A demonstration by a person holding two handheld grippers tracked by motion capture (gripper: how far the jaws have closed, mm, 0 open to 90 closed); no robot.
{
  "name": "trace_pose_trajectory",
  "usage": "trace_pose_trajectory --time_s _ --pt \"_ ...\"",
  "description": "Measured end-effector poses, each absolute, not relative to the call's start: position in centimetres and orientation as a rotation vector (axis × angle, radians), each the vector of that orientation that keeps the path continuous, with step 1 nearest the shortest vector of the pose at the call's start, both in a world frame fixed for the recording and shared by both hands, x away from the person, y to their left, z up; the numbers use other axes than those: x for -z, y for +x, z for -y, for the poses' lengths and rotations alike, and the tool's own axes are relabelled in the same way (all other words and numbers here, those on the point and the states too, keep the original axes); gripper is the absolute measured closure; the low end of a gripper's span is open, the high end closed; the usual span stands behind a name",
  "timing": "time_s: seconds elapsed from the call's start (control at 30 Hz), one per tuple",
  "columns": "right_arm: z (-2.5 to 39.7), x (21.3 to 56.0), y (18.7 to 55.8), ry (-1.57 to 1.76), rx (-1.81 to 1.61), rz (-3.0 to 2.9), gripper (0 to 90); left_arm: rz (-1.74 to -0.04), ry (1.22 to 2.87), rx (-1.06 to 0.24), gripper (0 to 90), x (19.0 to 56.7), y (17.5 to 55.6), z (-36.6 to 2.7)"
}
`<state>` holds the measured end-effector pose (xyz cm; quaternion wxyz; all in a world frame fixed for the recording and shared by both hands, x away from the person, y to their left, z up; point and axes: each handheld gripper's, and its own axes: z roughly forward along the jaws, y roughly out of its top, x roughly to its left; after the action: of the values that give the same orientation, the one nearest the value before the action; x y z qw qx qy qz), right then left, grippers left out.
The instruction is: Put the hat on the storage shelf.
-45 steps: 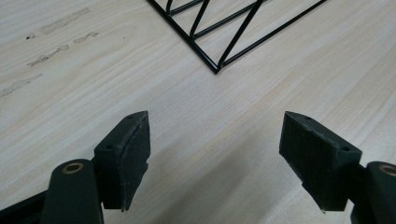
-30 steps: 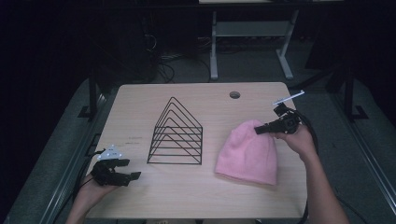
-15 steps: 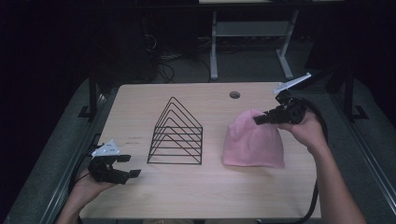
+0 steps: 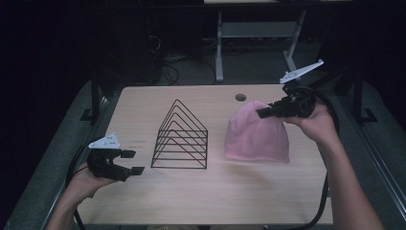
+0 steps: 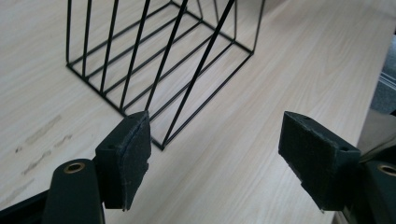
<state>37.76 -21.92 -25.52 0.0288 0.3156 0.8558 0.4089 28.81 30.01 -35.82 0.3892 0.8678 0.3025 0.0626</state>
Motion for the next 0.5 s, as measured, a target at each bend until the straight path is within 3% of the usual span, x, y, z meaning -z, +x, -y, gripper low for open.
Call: trace_pose_trajectory --time_s 0.5 --pt "19.9 22.0 37.1 0.866 -1.309 -2.632 77.0 -0.690 2.242 -0.147 25.3 32.3 29.8 -28.5"
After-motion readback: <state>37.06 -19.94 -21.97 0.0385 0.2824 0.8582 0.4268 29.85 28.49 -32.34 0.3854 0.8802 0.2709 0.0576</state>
